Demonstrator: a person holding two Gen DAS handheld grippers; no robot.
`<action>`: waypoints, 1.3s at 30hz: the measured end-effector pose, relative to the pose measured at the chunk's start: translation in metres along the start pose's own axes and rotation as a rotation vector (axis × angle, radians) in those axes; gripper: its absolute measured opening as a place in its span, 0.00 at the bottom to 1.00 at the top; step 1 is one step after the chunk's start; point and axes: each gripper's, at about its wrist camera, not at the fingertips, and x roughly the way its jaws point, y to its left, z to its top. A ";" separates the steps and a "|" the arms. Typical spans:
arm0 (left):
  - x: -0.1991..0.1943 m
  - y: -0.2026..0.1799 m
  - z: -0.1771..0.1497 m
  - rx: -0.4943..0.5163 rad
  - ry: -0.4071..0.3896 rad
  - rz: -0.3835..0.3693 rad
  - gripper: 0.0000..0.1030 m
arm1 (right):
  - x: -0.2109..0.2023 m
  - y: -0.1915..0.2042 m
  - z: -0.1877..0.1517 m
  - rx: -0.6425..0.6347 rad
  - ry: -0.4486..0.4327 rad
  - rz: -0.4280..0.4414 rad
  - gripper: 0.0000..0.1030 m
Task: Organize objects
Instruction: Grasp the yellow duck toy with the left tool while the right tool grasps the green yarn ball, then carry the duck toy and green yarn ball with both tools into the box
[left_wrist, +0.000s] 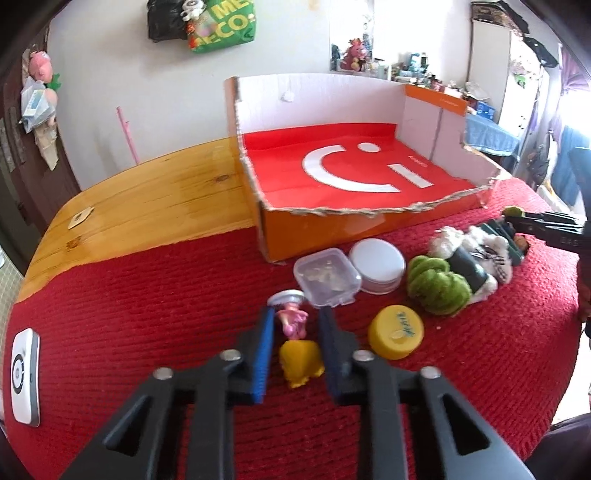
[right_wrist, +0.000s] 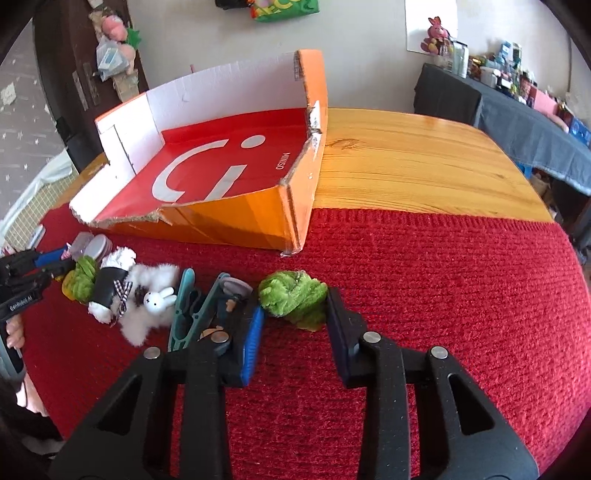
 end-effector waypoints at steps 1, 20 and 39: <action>0.000 -0.002 0.000 0.005 -0.003 0.005 0.19 | 0.000 0.002 0.000 -0.007 -0.002 -0.009 0.28; -0.042 0.002 0.014 -0.038 -0.110 -0.039 0.19 | -0.050 0.026 0.018 -0.023 -0.174 -0.012 0.28; -0.055 0.006 0.063 0.002 -0.179 -0.070 0.19 | -0.044 0.041 0.054 -0.079 -0.178 0.014 0.28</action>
